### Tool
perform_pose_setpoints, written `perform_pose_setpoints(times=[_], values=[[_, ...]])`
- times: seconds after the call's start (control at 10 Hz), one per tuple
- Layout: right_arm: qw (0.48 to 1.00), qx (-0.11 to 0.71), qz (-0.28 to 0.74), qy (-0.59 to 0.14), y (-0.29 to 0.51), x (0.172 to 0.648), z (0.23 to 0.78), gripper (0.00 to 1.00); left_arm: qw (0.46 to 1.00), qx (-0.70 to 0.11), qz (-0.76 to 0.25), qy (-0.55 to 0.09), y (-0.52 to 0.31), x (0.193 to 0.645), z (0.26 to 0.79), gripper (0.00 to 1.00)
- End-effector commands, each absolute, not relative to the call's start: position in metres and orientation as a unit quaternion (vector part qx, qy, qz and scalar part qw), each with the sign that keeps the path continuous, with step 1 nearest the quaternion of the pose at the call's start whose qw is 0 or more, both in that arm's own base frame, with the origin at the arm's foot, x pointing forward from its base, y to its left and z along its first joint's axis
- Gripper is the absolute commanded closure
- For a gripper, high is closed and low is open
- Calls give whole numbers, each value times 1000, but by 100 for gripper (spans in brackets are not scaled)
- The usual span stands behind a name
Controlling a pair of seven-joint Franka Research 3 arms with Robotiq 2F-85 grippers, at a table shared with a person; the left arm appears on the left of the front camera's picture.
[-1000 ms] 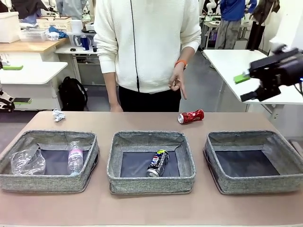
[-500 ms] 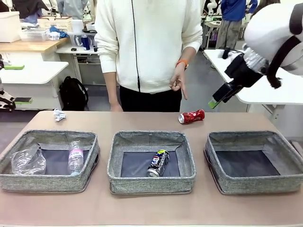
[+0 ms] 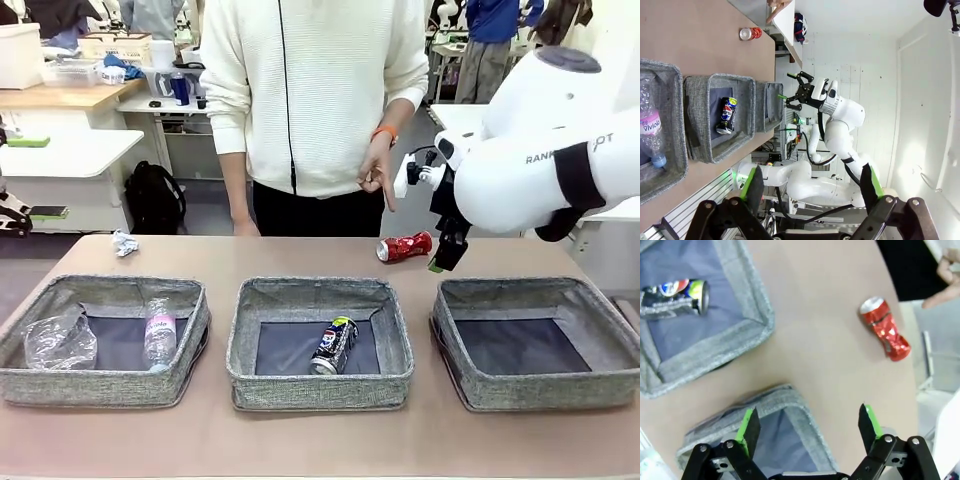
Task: Sort the waste into the appropriate baskets.
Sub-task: Pick up the waste item pointed out by the person.
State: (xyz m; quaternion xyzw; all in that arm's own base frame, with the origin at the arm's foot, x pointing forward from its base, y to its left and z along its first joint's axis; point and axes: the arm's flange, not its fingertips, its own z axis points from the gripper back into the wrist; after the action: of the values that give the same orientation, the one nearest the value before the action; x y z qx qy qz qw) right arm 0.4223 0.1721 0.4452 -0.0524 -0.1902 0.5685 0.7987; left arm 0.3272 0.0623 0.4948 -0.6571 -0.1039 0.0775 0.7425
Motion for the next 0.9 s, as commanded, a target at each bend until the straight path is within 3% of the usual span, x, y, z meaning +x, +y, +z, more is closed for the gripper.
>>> perform_pose_setpoints(times=[0.0, 0.2, 0.3, 0.6, 0.8], values=[[807, -51, 555, -196, 169, 428, 460, 0, 738, -663, 74, -104, 62, 326, 498, 0], [800, -50, 565, -193, 170, 424, 449, 0, 738, -663, 74, -104, 62, 326, 498, 0], [783, -50, 605, -134, 174, 434, 443, 0, 738, -663, 74, -104, 62, 326, 498, 0], [737, -29, 675, -13, 173, 520, 449, 0, 738, -663, 74, -104, 62, 326, 498, 0], [712, -20, 701, 3, 168, 562, 438, 0, 738, -663, 74, -104, 62, 326, 498, 0]])
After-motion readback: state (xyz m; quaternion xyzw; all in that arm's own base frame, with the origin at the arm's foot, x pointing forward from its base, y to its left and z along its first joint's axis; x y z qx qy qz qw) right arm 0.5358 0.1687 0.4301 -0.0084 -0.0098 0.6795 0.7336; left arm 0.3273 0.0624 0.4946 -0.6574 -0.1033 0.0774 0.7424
